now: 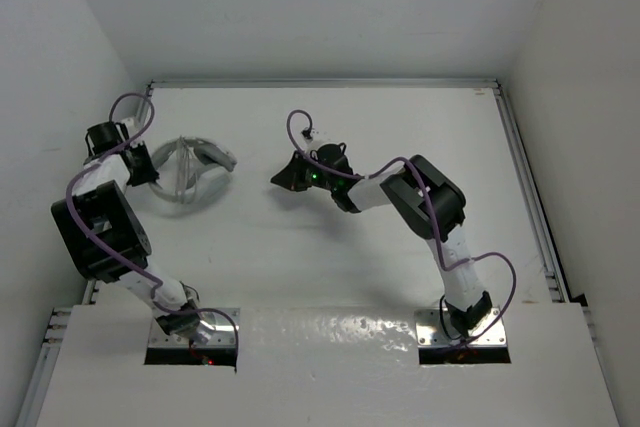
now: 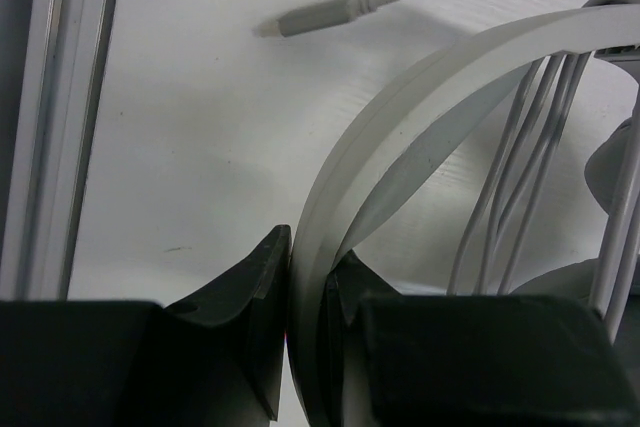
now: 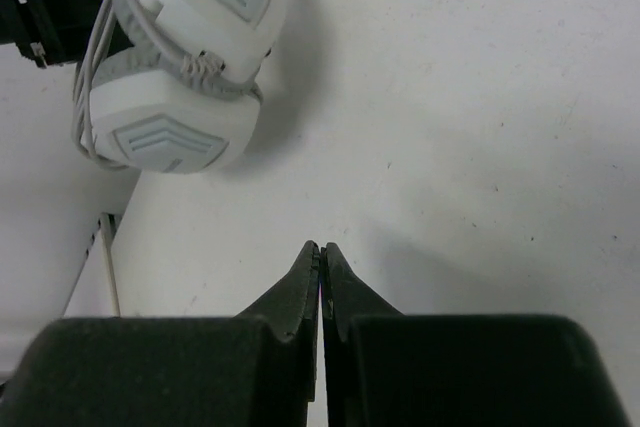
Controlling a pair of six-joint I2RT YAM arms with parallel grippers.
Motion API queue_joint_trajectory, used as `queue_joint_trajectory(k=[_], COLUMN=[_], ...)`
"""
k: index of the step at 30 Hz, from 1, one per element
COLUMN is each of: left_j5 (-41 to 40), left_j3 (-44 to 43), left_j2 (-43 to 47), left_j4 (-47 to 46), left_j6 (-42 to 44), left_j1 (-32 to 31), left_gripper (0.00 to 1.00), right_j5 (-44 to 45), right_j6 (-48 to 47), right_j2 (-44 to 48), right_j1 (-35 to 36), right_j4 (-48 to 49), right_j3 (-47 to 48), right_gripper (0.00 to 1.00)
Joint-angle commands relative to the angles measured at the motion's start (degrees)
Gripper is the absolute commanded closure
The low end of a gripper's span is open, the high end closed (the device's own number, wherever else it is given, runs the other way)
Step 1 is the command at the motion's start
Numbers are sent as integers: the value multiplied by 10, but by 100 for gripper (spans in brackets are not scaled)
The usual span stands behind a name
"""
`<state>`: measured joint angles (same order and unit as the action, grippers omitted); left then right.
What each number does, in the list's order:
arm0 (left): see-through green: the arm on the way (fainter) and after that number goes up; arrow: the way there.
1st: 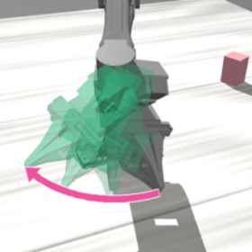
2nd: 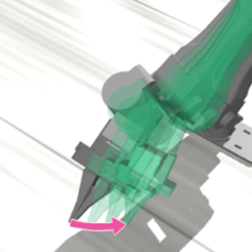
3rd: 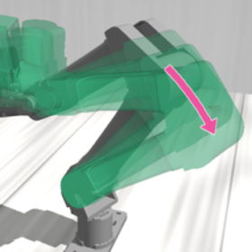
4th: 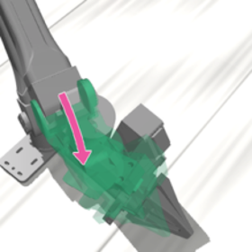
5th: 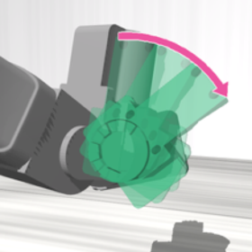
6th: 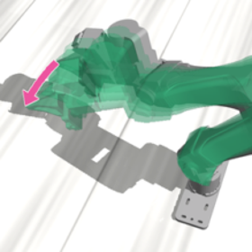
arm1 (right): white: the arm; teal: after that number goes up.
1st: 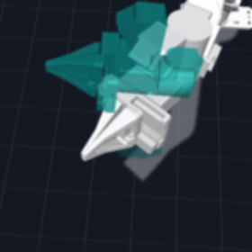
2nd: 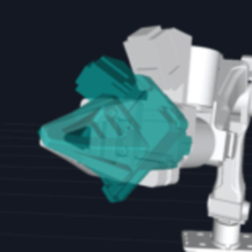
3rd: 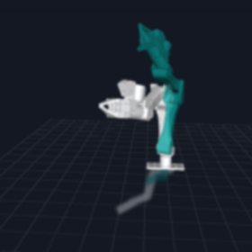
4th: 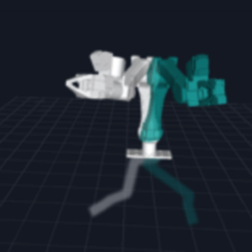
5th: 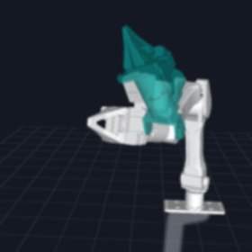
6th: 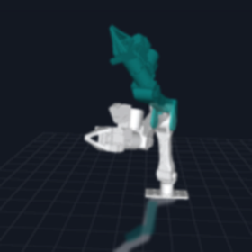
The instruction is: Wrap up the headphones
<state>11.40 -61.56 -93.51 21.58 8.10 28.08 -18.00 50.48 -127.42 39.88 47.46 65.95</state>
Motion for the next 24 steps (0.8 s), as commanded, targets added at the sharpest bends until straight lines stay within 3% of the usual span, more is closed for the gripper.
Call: queue_joint_trajectory(k=[1,11,17,19,20,22,24], left_j5=[17,-15,-46,-49,-49,-47,-45], left_j3=[-13,-32,-60,-68,-79,-92,-115], left_j2=[-8,-73,-99,-107,-117,-128,-145], left_j4=[-64,-99,-99,-99,-98,-89,-75], left_j6=[-53,-69,-54,-45,-43,-37,-36], left_j1=[14,15,14,14,14,14,14], left_gripper=[100,100,88,82,72,65,48], right_j5=[-12,-12,-8,-9,-9,-8,-10], right_j6=[-35,-75,-90,-90,-92,-94,-100], right_j2=[42,68,76,77,78,81,83], right_j1=[-2,-2,-2,-2,-2,-2,-2], right_j4=[9,-18,-30,-31,-31,-30,-33], right_j3=[-12,-21,-24,-25,-27,-29,-32], right_gripper=[100,100,100,98,98,97,96])
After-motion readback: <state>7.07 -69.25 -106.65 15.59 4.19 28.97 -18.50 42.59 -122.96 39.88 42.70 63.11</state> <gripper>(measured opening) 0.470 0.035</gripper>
